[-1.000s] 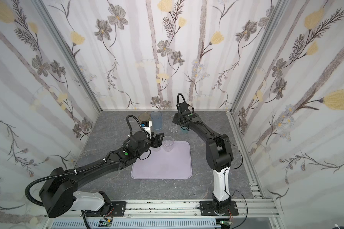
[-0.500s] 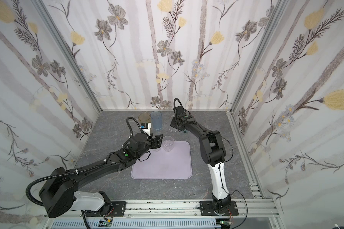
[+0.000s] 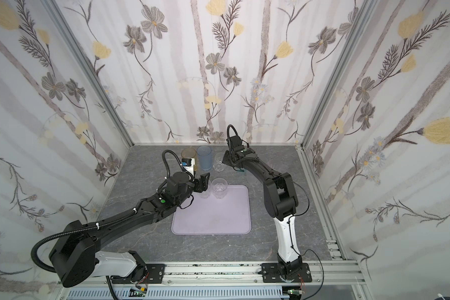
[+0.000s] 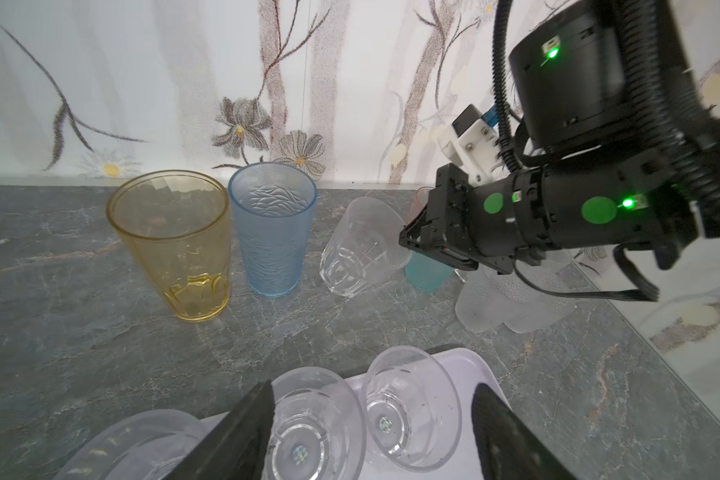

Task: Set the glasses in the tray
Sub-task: 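Carry the clear glass with the right gripper over the tray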

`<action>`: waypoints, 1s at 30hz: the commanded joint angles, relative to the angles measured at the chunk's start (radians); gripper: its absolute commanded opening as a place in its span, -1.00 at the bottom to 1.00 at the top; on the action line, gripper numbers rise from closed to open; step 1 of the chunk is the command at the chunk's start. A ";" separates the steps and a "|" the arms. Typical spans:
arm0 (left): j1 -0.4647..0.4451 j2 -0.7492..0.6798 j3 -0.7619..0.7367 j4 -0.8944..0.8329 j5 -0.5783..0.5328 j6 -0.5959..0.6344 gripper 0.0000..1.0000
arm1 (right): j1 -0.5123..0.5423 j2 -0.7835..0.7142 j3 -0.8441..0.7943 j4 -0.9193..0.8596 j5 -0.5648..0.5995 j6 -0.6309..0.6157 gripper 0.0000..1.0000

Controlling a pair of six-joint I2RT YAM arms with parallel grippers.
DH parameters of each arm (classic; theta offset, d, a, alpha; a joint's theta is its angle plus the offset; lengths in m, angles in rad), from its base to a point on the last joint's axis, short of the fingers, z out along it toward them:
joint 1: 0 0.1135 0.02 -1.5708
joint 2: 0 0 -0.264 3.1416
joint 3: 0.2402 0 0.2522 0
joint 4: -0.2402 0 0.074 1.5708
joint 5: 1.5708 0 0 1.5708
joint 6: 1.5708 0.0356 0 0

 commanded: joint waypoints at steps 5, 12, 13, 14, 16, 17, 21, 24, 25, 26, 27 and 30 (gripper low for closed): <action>0.012 -0.016 0.036 0.013 -0.042 0.102 0.56 | 0.024 -0.138 -0.056 0.014 -0.042 -0.046 -0.97; 0.013 -0.035 0.077 0.013 -0.051 0.223 0.58 | 0.030 -0.338 -0.216 0.020 -0.046 -0.079 -1.00; 0.012 -0.033 0.081 0.013 -0.050 0.226 0.58 | 0.030 -0.366 -0.240 0.015 -0.043 -0.085 -1.00; 0.012 -0.029 0.084 0.014 -0.048 0.225 0.58 | 0.030 -0.400 -0.274 0.012 -0.036 -0.090 -1.00; 0.013 -0.020 0.085 0.014 -0.054 0.215 0.58 | 0.028 -0.462 -0.333 0.005 -0.020 -0.097 -1.00; 0.012 -0.016 0.084 0.014 -0.053 0.206 0.58 | 0.026 -0.495 -0.366 -0.003 -0.012 -0.099 -1.00; 0.005 -0.003 0.073 0.016 -0.026 0.135 0.57 | 0.019 -0.603 -0.484 -0.026 0.005 -0.101 -1.00; -0.015 0.022 0.070 0.025 -0.005 0.097 0.56 | 0.015 -0.651 -0.551 -0.037 0.012 -0.100 -1.00; -0.026 0.033 0.070 0.029 -0.010 0.092 0.56 | 0.014 -0.660 -0.571 -0.042 0.017 -0.102 -1.00; -0.035 0.042 0.070 0.032 -0.014 0.089 0.56 | 0.013 -0.661 -0.588 -0.045 0.020 -0.102 -1.00; -0.043 0.051 0.070 0.038 -0.016 0.084 0.56 | 0.010 -0.661 -0.614 -0.045 0.025 -0.103 -1.00; -0.068 0.077 0.074 0.047 -0.012 0.068 0.56 | 0.006 -0.661 -0.661 -0.045 0.038 -0.107 -1.00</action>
